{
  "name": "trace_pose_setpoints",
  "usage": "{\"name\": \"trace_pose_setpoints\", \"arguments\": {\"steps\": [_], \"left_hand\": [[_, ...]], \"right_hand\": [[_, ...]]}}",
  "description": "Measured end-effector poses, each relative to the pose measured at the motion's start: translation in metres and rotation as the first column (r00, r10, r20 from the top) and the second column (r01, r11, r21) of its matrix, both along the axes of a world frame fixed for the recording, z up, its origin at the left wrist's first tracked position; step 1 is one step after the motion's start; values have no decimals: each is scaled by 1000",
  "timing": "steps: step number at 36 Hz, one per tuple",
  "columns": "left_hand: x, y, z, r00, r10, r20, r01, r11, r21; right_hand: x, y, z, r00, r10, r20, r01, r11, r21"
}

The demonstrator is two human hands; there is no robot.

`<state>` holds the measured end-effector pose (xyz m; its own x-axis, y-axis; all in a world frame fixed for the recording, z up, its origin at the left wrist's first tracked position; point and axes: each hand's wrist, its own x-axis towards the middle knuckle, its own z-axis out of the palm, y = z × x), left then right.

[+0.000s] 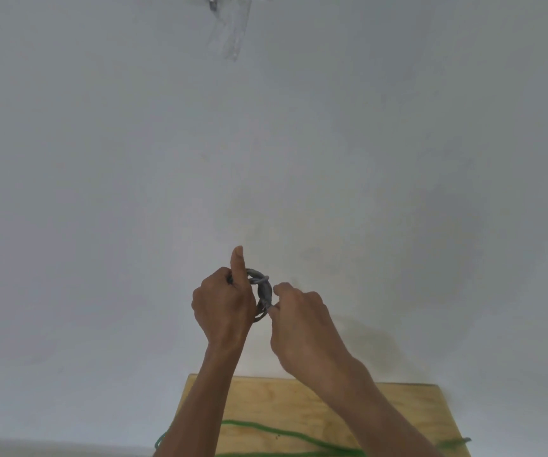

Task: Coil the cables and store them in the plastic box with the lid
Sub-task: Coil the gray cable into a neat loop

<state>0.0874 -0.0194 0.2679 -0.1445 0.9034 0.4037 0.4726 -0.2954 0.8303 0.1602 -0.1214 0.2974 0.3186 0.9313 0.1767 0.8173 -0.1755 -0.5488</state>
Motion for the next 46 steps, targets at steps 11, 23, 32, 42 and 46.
{"name": "trace_pose_setpoints", "arguments": {"steps": [11, 23, 32, 42, 46], "left_hand": [[-2, -9, -12, 976, -152, 158, 165, 984, -70], [-7, -28, -30, 804, -539, 252, 595, 706, -385], [1, -44, -49, 670, -253, 698, 693, 551, -466], [18, -81, -90, 681, 106, 724, 554, 571, -606], [19, -100, -110, 728, 152, 668, 438, 646, -625]], "right_hand": [[10, -7, -28, 936, 13, -351, 5, 999, 48], [11, -13, -91, 909, -103, -403, 161, 981, 113], [20, -26, -104, 756, -70, -651, 246, 951, 184], [-1, -58, -167, 414, -193, -890, 496, 867, 43], [-10, -70, -183, 261, -177, -949, 511, 859, -20]]}}
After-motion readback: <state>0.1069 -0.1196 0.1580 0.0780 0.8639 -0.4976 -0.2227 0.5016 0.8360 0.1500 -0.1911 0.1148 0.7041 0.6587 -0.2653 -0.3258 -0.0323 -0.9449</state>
